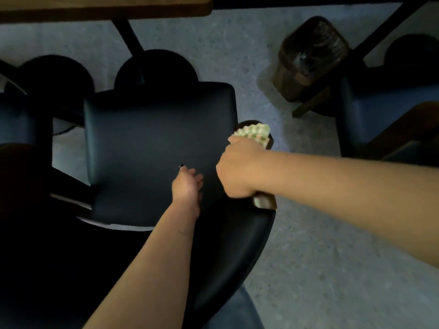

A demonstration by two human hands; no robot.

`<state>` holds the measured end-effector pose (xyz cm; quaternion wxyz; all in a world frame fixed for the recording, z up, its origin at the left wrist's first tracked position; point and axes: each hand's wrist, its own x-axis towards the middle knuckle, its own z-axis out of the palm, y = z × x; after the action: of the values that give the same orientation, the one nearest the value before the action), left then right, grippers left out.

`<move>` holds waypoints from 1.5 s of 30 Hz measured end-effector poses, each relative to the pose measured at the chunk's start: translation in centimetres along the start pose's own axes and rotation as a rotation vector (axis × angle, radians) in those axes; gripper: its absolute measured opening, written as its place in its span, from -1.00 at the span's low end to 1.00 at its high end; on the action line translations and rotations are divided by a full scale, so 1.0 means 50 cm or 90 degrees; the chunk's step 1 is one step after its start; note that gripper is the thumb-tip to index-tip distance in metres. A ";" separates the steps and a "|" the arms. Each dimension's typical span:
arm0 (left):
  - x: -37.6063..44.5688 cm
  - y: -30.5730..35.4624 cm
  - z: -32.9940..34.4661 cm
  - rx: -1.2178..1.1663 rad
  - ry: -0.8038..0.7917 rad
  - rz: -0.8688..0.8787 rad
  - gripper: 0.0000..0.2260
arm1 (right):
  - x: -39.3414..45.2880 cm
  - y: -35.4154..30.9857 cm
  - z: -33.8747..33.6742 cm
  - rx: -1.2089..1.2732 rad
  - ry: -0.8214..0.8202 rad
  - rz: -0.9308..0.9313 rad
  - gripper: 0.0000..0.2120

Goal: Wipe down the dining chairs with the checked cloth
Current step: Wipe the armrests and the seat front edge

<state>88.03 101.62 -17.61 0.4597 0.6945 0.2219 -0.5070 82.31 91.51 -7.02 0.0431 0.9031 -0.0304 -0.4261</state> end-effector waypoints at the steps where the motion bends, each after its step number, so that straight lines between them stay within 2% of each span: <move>1: 0.004 -0.001 0.000 0.005 -0.006 0.003 -0.56 | 0.029 0.018 -0.008 0.007 -0.020 0.018 -0.66; 5: 0.005 0.002 0.012 -0.009 -0.058 0.007 -0.54 | 0.101 0.091 -0.032 0.172 -0.095 0.105 -0.81; 7: 0.001 0.002 0.016 -0.025 -0.075 0.023 -0.53 | 0.100 0.092 -0.031 0.154 -0.068 0.129 -0.82; 9: -0.003 -0.002 0.015 -0.052 -0.069 0.034 -0.51 | 0.069 0.056 -0.022 0.069 -0.044 0.084 -0.76; 12: -0.001 -0.007 0.012 -0.096 -0.063 0.017 -0.49 | 0.004 -0.027 0.001 -0.025 -0.041 -0.077 -0.76; 13: 0.000 -0.008 0.011 -0.111 -0.066 0.004 -0.48 | -0.015 -0.040 0.005 -0.043 -0.028 -0.096 -0.75; 15: 0.002 -0.009 0.011 -0.109 -0.073 -0.001 -0.49 | -0.014 -0.013 0.007 0.004 0.036 -0.053 -0.73; 16: 0.003 -0.007 0.012 -0.095 -0.077 0.007 -0.50 | 0.002 0.013 0.008 0.065 0.073 0.006 -0.73; 19: -0.014 -0.004 0.027 -0.016 -0.095 0.062 -0.57 | 0.054 0.089 0.027 0.426 0.170 0.229 -0.74; 22: -0.055 0.012 0.064 0.100 -0.131 0.161 -0.63 | 0.079 0.128 0.078 0.835 0.207 0.419 -0.72; 25: -0.101 0.043 0.137 0.198 -0.202 0.154 -0.39 | 0.072 0.138 0.138 1.374 0.297 0.493 -0.75; 26: -0.114 0.057 0.164 0.249 -0.198 0.141 -0.37 | 0.076 0.133 0.160 1.560 0.289 0.480 -0.73; 27: -0.121 0.070 0.188 0.299 -0.168 0.132 -0.41 | 0.085 0.122 0.185 1.677 0.277 0.470 -0.71; 28: -0.119 0.079 0.208 0.341 -0.120 0.127 -0.46 | 0.093 0.107 0.204 1.727 0.264 0.470 -0.70; 31: -0.112 0.088 0.234 0.427 -0.034 0.168 -0.56 | 0.093 0.081 0.214 1.740 0.281 0.480 -0.72; 34: -0.111 0.083 0.231 0.480 -0.013 0.211 -0.54 | 0.036 0.054 0.177 1.793 0.400 0.463 -0.75; 36: -0.113 0.087 0.234 0.516 0.002 0.226 -0.52 | -0.026 0.004 0.155 1.804 0.445 0.401 -0.77; 39: -0.125 0.090 0.239 0.571 0.007 0.235 -0.52 | -0.098 -0.064 0.136 1.715 0.443 0.396 -0.75; 41: -0.134 0.090 0.238 0.561 0.022 0.232 -0.52 | -0.098 -0.057 0.134 1.637 0.383 0.413 -0.72; 45: -0.145 0.090 0.239 0.564 0.048 0.219 -0.54 | -0.032 -0.015 0.155 1.678 0.277 0.422 -0.79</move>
<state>82.74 90.26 -9.91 0.1883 0.8684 -0.1175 -0.4435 75.32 92.01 -10.79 -0.7347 0.2742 -0.6129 0.0964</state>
